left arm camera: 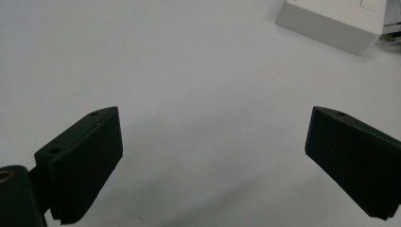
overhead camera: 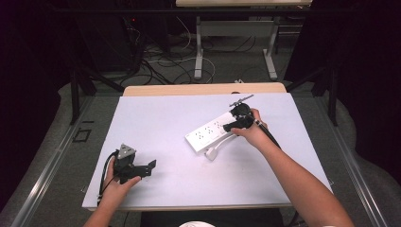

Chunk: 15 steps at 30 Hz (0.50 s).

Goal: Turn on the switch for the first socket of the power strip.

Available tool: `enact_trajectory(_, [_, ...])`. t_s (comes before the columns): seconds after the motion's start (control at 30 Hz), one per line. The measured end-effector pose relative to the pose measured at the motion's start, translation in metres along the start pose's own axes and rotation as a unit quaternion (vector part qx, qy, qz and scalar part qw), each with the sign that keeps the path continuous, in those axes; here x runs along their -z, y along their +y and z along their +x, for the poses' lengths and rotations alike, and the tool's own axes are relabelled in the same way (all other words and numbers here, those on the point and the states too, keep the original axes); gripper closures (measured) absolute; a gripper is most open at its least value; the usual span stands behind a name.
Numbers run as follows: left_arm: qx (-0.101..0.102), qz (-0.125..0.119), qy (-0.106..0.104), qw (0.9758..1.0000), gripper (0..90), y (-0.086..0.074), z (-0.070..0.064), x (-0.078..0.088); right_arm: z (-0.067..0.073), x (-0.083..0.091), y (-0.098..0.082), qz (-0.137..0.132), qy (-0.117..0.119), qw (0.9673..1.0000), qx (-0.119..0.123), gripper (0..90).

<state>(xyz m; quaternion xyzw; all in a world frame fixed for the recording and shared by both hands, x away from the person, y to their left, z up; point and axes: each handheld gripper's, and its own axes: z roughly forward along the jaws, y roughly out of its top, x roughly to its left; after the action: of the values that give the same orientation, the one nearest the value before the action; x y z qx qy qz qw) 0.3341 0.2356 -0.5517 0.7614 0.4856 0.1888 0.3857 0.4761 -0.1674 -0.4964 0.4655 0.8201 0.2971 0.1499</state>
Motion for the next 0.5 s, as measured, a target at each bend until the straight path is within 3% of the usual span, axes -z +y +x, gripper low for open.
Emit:
enact_trajectory(0.03, [0.002, -0.008, 0.001, 1.0000, 4.8, 0.000, 0.000, -0.002, 0.000, 0.001, 0.000, 0.000, 0.001, 1.0000, 0.002, 25.3])
enact_trajectory(0.23, [0.004, -0.004, 0.002, 1.0000, 4.9, 0.000, 0.000, -0.003, 0.001, 0.007, 0.000, -0.006, 0.005, 0.9999, 0.013, 16.1])
enact_trajectory(0.43, [0.007, -0.003, 0.002, 1.0000, 4.9, -0.001, 0.001, -0.002, 0.009, 0.016, -0.001, -0.022, 0.018, 0.9996, 0.008, 9.3])
enact_trajectory(0.5, [0.007, -0.005, 0.002, 1.0000, 4.9, -0.001, 0.001, -0.002, 0.010, 0.018, -0.001, -0.029, 0.010, 0.9995, 0.013, 6.4])
